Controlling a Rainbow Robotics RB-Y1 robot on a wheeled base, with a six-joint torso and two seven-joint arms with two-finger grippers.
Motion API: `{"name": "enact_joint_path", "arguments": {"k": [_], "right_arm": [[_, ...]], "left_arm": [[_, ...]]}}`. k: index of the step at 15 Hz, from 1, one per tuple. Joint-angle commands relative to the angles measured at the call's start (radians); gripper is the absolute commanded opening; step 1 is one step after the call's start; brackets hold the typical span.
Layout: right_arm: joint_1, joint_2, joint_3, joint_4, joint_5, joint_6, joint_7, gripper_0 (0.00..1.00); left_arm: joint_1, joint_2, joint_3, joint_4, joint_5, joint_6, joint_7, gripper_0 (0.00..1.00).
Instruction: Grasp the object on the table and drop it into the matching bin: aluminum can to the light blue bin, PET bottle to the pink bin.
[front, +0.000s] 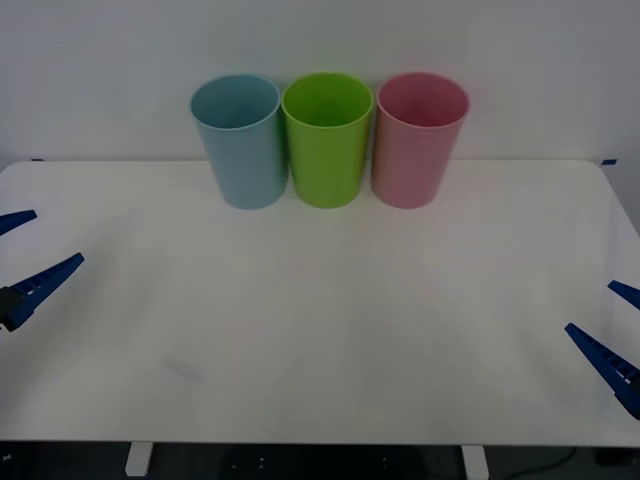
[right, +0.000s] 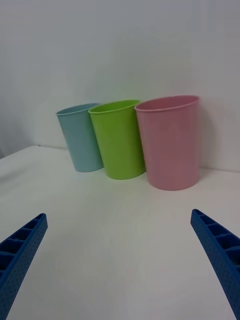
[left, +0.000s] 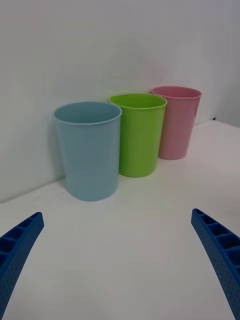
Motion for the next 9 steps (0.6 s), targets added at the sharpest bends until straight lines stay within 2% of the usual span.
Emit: {"name": "enact_joint_path", "arguments": {"k": [1, 9], "right_arm": [[0.000, 0.000, 0.000, 0.000, 0.000, 0.000, 0.000, 1.00], [0.000, 0.000, 0.000, 0.000, 0.000, 0.000, 0.000, 1.00]], "left_arm": [[0.032, 0.000, 0.006, 0.000, 0.028, 0.000, -0.008, 1.00], [0.062, 0.000, 0.001, 0.000, 0.042, 0.000, -0.005, 1.00]]}}
